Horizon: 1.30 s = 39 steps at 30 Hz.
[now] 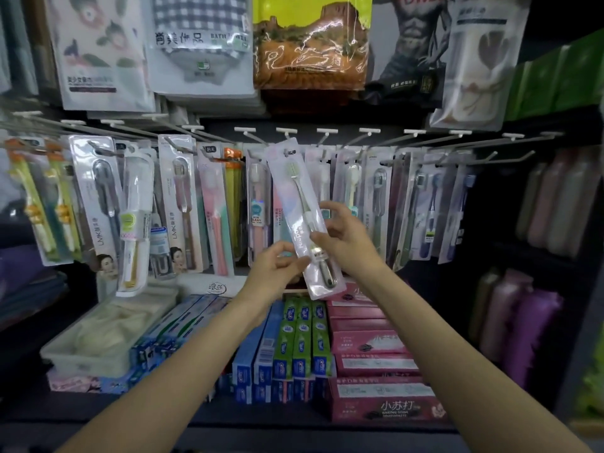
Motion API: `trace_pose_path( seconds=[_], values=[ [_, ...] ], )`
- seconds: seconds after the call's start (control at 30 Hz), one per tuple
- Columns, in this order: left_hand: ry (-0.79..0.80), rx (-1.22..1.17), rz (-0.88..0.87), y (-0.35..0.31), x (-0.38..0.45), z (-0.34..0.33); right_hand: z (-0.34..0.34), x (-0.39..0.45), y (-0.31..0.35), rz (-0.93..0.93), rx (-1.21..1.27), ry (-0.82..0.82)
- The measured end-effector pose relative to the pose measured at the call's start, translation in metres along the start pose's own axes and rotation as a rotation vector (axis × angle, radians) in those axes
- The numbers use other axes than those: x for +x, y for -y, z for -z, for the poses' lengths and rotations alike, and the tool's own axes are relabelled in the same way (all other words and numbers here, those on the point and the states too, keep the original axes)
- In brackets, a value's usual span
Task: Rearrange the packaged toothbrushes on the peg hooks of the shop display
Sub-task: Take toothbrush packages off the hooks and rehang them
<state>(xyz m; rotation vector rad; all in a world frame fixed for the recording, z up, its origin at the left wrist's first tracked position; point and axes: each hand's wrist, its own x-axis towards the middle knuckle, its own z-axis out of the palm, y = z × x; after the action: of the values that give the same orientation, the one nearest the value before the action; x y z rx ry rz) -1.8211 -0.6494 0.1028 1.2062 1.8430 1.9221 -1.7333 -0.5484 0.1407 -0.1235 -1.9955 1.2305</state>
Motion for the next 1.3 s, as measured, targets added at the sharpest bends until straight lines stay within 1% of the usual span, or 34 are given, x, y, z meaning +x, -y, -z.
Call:
trace_pose_path(
  seconds=[0.07,0.13,0.2,0.27,0.3,0.37,0.43,0.47,0.5,0.6,0.63,0.67,0.7,0.77,0.83,0.93,1.1,1.2,1.3],
  values=[
    [0.077,0.141,0.000,-0.001,0.000,0.012,-0.002,0.002,0.003,-0.011,-0.049,-0.011],
    [0.168,0.294,-0.045,-0.003,-0.001,0.024,0.000,0.003,0.003,-0.042,-0.133,-0.033],
    [0.179,0.352,-0.068,-0.004,-0.002,0.036,0.007,0.006,0.010,-0.044,-0.300,-0.046],
    [0.120,0.322,-0.047,-0.001,-0.004,0.047,0.016,0.009,0.023,-0.025,-0.507,-0.031],
    [0.084,0.291,-0.021,0.001,-0.005,0.051,0.019,0.010,0.030,-0.023,-0.560,-0.022],
    [0.040,0.245,0.026,0.007,-0.005,0.056,0.027,0.011,0.040,-0.044,-0.576,0.003],
    [0.017,0.213,0.048,0.010,-0.003,0.057,0.034,0.014,0.045,-0.084,-0.552,0.016],
    [0.006,0.192,0.053,0.011,-0.002,0.057,0.036,0.017,0.046,-0.091,-0.580,0.028],
    [-0.005,0.175,0.057,0.010,-0.001,0.056,0.038,0.021,0.048,-0.078,-0.680,0.058],
    [-0.018,0.151,0.044,0.008,-0.002,0.053,0.035,0.030,0.052,-0.049,-1.130,0.243],
    [-0.018,0.151,0.037,0.008,-0.004,0.053,0.033,0.030,0.049,-0.040,-1.199,0.260],
    [-0.018,0.155,0.033,0.008,-0.006,0.053,0.034,0.028,0.045,-0.046,-1.213,0.235],
    [-0.020,0.166,0.027,0.008,-0.007,0.054,0.036,0.025,0.041,-0.049,-1.184,0.178],
    [-0.033,0.202,0.015,0.008,-0.011,0.059,0.045,0.015,0.031,-0.097,-0.994,0.062],
    [-0.057,0.236,0.008,0.005,-0.012,0.065,0.059,0.000,0.015,-0.176,-0.781,-0.015],
    [-0.086,0.268,-0.004,-0.002,-0.005,0.064,0.078,-0.023,-0.020,-0.217,-0.583,-0.134],
    [-0.084,0.290,0.018,-0.003,0.010,0.020,0.111,-0.050,-0.059,-0.241,-0.176,-0.462],
    [-0.071,0.345,0.011,-0.002,0.020,-0.024,0.139,-0.055,-0.078,-0.287,-0.042,-0.634],
    [-0.015,0.461,-0.045,-0.005,0.029,-0.065,0.168,-0.053,-0.097,-0.349,-0.042,-0.702]
  ],
)
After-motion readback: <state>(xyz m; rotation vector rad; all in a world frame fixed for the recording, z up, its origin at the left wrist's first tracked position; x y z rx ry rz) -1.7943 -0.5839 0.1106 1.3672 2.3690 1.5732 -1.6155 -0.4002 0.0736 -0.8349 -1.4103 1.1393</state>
